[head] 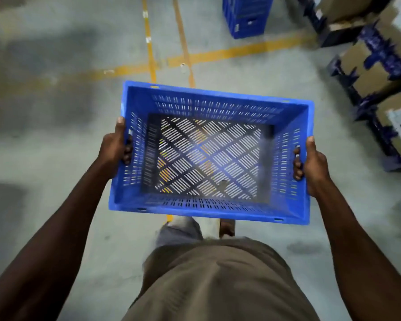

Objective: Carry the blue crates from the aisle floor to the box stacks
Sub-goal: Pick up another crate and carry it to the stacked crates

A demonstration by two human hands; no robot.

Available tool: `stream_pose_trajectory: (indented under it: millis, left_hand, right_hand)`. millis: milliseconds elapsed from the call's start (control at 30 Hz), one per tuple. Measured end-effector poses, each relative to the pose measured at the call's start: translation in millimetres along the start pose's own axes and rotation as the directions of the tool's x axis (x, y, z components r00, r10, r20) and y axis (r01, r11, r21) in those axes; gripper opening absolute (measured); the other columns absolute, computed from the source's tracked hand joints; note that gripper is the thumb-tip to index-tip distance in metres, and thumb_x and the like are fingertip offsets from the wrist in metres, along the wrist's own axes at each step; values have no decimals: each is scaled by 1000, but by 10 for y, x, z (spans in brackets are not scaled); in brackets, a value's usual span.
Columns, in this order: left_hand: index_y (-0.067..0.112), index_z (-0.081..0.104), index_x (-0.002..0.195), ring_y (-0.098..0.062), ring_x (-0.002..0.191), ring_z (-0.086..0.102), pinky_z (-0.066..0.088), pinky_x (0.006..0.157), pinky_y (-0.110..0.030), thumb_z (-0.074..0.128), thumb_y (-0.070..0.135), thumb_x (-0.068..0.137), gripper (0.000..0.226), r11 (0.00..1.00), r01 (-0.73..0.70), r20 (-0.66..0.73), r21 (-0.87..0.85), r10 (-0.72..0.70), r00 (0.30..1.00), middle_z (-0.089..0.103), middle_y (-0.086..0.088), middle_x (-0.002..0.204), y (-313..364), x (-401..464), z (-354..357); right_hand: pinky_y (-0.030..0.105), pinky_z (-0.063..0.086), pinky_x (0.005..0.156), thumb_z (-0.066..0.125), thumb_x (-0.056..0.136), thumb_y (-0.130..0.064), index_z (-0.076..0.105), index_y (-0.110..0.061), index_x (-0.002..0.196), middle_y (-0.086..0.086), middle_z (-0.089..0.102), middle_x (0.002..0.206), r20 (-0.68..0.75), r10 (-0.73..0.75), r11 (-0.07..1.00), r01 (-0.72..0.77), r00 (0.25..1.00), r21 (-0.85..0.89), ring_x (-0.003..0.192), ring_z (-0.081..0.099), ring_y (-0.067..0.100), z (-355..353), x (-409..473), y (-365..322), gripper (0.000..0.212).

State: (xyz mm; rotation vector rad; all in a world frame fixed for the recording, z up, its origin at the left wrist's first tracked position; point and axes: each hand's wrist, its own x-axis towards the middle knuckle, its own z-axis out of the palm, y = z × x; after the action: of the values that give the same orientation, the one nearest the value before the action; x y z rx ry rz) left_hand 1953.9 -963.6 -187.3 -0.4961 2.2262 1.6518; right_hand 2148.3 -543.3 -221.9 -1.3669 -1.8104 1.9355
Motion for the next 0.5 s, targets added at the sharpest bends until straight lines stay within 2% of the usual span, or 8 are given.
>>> stream_pose_trajectory:
  millis: [67, 133, 200, 367, 500]
  left_hand:
    - [16, 51, 73, -12, 35, 30, 27, 39, -18, 43, 75, 89, 61, 999, 26, -37, -44, -28, 999, 39, 1, 51, 71, 316, -230]
    - [17, 50, 73, -13, 34, 30, 28, 39, -18, 43, 76, 88, 62, 996, 56, -86, -68, -62, 994, 38, 2, 49, 76, 655, -461]
    - [17, 50, 72, -13, 34, 30, 29, 38, -18, 43, 76, 88, 62, 992, 77, -111, -101, -88, 990, 38, 3, 48, 87, 1007, -661]
    - [17, 50, 72, -13, 35, 31, 30, 38, -19, 45, 76, 87, 61, 982, 90, -115, -165, -109, 987, 38, 4, 45, 298, 2167, -1206]
    - [18, 50, 71, -14, 36, 30, 30, 40, -20, 46, 80, 82, 63, 980, 105, -108, -167, -124, 986, 37, 4, 48, 763, 3000, -1665]
  right_hand:
    - [22, 31, 40, 52, 67, -88, 58, -20, 77, -2, 43, 51, 47, -7, 999, 9, 999, -40, 37, 32, 15, 466, 223, -265, 69]
    - [21, 31, 40, 51, 81, -82, 58, -19, 77, -2, 43, 52, 77, -25, 996, 32, 997, -86, 38, 32, 16, 958, 453, -479, 63]
    - [22, 31, 41, 49, 87, -77, 59, -18, 79, -1, 43, 52, 108, -43, 992, 56, 993, -115, 38, 32, 15, 1437, 665, -664, 60]
    - [25, 32, 43, 52, 69, -86, 61, -17, 81, -1, 46, 52, 134, -91, 984, 110, 987, -143, 39, 35, 16, 2770, 1129, -1088, 70]
    - [25, 33, 42, 51, 69, -86, 61, -18, 81, -1, 46, 52, 125, -106, 980, 125, 986, -157, 40, 35, 17, 3675, 1336, -1582, 70]
